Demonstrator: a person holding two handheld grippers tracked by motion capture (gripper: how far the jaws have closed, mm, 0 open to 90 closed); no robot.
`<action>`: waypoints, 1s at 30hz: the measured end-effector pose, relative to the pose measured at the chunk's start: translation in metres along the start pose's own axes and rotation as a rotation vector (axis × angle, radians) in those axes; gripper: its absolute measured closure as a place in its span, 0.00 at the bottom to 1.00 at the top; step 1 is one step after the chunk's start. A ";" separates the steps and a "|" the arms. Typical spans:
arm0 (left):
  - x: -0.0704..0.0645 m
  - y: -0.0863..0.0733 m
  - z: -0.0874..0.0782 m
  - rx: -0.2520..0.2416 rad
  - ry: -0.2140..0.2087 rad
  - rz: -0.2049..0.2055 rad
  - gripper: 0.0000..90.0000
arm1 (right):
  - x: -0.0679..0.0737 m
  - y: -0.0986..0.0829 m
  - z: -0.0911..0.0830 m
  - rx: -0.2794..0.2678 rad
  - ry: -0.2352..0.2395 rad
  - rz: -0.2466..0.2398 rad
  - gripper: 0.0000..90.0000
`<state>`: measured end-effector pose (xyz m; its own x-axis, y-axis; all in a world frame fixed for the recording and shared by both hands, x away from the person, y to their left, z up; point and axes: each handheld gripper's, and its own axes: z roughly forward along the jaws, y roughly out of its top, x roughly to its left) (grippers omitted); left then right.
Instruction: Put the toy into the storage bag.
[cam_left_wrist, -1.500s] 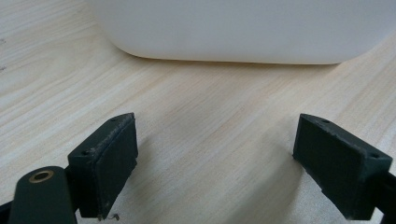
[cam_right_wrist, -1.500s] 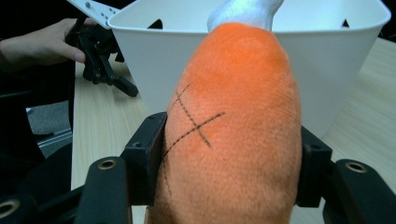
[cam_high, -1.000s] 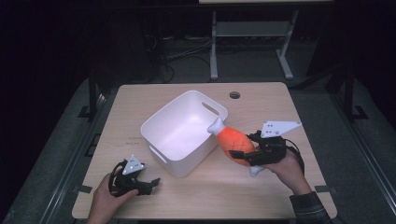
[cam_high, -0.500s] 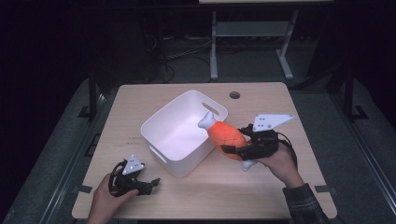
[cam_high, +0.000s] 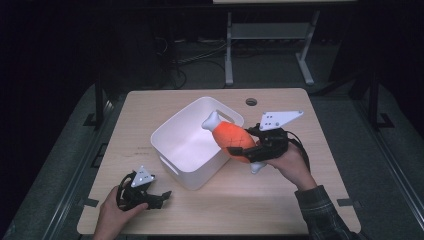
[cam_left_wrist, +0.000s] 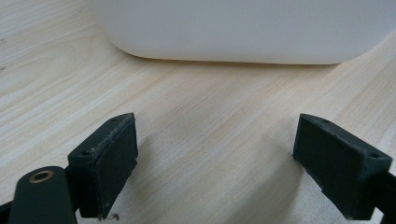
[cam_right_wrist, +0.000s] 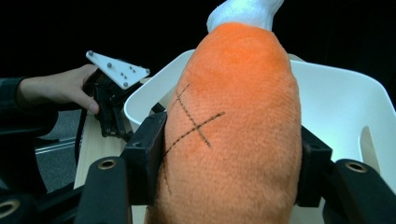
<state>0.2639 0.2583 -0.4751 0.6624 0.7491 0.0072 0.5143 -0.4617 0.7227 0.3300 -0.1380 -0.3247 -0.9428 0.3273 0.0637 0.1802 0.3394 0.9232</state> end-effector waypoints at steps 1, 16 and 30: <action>0.000 0.000 0.000 0.000 0.000 0.000 0.14 | 0.000 0.002 0.001 -0.001 0.002 -0.001 0.44; 0.000 0.000 0.000 -0.001 0.000 0.000 0.14 | -0.005 0.031 0.034 0.011 0.038 -0.033 0.44; 0.000 0.000 0.000 -0.002 -0.001 -0.001 0.14 | -0.010 0.051 0.070 0.018 0.053 -0.035 0.44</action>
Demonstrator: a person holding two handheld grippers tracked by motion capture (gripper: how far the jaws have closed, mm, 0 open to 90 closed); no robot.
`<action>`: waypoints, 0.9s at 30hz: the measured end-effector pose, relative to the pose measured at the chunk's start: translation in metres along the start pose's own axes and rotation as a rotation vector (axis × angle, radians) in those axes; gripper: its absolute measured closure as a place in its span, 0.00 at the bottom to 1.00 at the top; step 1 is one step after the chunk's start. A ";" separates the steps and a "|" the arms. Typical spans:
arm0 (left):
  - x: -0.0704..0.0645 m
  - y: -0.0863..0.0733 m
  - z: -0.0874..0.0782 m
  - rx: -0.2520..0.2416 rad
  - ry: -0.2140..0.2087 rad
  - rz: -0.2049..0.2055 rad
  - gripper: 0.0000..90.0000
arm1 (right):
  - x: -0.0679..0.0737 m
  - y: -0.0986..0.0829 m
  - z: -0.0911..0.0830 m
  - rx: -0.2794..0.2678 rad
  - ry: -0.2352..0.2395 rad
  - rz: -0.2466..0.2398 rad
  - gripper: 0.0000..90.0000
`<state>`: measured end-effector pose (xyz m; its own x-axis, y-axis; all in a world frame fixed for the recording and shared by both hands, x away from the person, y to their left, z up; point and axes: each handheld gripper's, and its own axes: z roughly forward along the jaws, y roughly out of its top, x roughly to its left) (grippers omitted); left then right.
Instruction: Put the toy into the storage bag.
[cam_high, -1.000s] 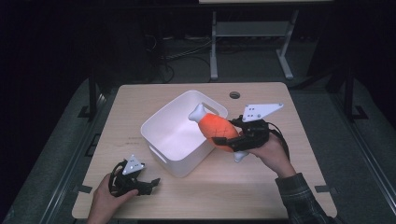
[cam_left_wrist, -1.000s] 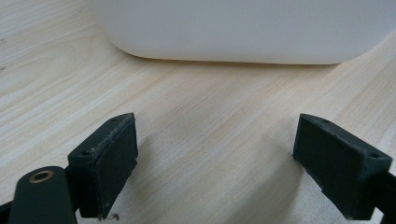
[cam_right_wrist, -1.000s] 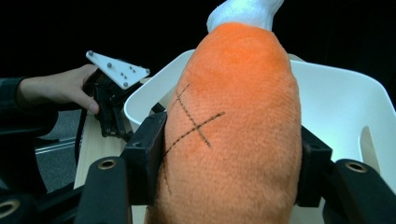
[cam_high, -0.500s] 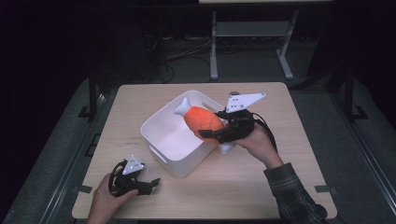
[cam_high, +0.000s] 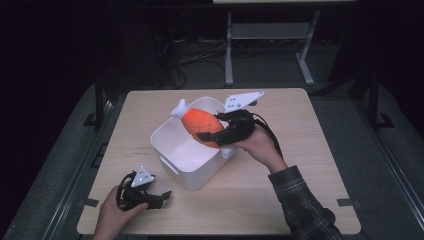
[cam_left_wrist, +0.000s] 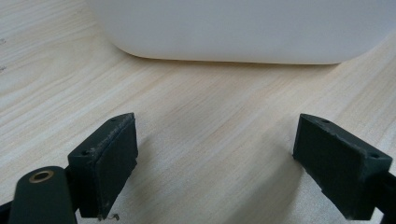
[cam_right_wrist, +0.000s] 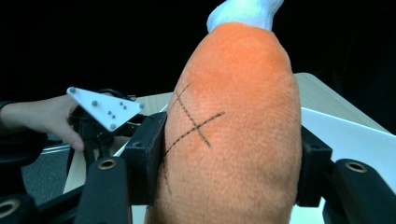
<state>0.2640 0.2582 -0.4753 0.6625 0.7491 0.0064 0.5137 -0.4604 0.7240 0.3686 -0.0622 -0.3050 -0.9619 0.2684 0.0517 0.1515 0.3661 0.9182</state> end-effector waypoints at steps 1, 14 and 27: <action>0.000 0.000 0.000 0.000 0.000 0.000 0.14 | -0.001 0.001 0.004 0.002 -0.001 -0.003 0.44; 0.000 0.000 0.000 0.002 0.001 0.002 0.14 | -0.001 0.011 0.047 0.001 0.013 0.007 0.43; 0.000 0.000 0.000 0.002 0.001 0.002 0.14 | 0.007 0.007 0.075 0.054 0.044 0.000 0.42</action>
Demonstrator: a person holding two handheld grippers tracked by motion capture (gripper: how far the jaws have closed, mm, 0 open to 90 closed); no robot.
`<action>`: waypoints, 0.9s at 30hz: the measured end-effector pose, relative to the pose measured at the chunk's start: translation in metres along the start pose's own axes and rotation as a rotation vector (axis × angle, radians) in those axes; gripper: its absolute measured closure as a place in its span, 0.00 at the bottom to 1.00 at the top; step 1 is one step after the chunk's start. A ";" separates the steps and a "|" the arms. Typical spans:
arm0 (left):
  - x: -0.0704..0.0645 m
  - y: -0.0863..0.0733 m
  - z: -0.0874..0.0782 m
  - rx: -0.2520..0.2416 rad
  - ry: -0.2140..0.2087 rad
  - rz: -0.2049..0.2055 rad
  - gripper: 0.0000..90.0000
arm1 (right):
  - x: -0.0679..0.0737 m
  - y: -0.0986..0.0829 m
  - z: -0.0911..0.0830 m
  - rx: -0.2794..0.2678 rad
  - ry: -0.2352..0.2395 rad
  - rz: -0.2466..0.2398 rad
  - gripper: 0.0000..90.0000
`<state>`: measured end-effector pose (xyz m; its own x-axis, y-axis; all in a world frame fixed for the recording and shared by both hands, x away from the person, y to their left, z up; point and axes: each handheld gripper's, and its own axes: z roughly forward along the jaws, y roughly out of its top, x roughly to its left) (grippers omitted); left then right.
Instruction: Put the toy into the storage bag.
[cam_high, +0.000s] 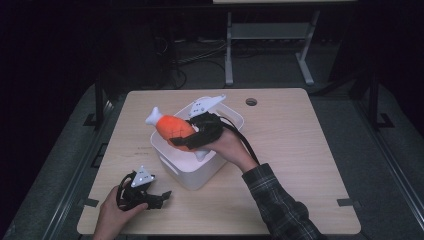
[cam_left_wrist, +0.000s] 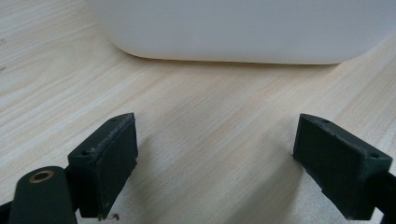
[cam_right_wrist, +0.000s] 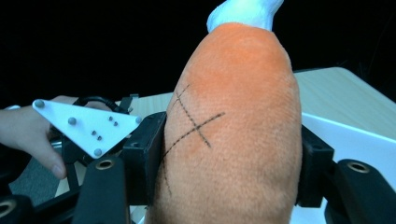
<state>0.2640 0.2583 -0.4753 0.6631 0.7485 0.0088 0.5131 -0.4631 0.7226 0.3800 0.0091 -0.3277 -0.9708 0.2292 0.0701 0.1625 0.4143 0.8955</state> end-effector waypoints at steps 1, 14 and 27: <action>0.000 0.000 0.000 0.000 0.000 0.000 0.14 | 0.001 -0.001 0.002 0.007 0.003 -0.001 0.42; 0.000 0.000 0.000 0.000 0.000 0.001 0.14 | 0.005 -0.002 0.009 0.042 0.016 -0.003 0.40; 0.000 0.000 0.000 -0.001 0.001 0.000 0.14 | 0.004 -0.002 0.009 0.046 0.029 0.001 0.37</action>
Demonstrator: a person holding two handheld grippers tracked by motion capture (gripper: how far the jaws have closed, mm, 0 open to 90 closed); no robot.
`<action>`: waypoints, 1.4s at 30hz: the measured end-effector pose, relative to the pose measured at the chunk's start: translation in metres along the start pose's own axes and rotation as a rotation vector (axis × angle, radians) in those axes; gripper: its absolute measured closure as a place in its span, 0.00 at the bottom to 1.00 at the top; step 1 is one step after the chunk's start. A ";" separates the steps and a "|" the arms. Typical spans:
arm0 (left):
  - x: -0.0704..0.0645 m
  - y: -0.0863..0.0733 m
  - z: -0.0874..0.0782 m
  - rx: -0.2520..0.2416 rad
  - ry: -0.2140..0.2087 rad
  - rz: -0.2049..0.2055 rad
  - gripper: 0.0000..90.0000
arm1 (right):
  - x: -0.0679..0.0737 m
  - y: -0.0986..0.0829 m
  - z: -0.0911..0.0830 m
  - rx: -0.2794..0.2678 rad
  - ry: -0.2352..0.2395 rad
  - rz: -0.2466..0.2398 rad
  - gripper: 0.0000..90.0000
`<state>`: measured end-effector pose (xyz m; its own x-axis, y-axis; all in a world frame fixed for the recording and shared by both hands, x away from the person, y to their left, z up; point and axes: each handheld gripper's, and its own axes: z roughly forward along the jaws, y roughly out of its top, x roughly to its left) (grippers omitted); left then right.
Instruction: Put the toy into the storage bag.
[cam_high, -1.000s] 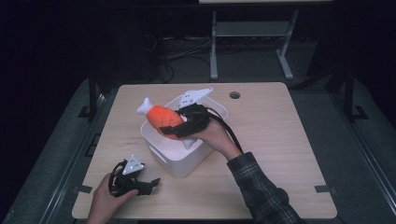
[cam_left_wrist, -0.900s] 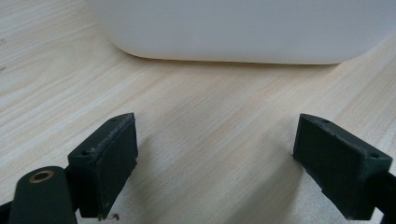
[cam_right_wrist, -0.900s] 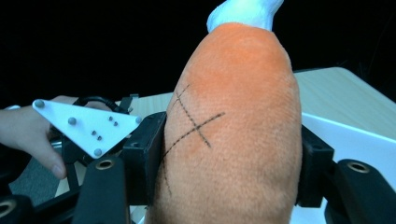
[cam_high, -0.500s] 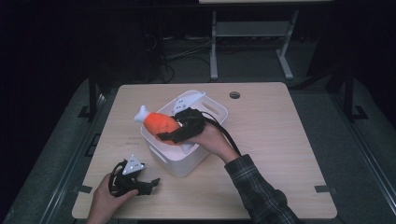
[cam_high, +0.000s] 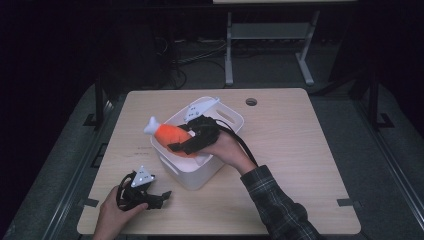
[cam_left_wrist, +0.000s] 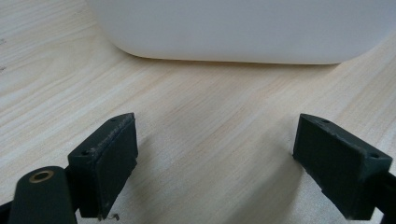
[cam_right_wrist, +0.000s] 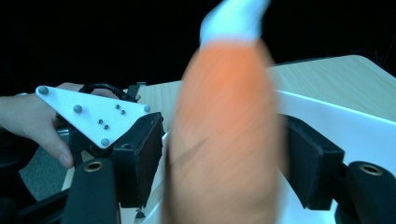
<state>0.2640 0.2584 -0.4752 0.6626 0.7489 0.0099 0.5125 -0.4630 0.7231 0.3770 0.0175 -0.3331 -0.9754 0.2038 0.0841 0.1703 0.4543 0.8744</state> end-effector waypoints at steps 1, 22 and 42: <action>0.000 0.000 0.000 0.000 0.000 0.000 0.14 | 0.000 0.000 0.000 -0.002 0.001 0.003 0.37; 0.000 0.000 0.000 0.000 -0.001 -0.001 0.14 | -0.004 -0.002 -0.019 -0.022 -0.013 0.010 0.37; 0.000 0.001 0.001 -0.001 -0.002 -0.003 0.14 | -0.005 -0.034 -0.088 -0.042 -0.112 0.039 0.35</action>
<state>0.2652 0.2577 -0.4753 0.6624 0.7492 0.0068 0.5136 -0.4606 0.7239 0.3635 -0.0748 -0.3212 -0.9459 0.3174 0.0668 0.1997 0.4077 0.8910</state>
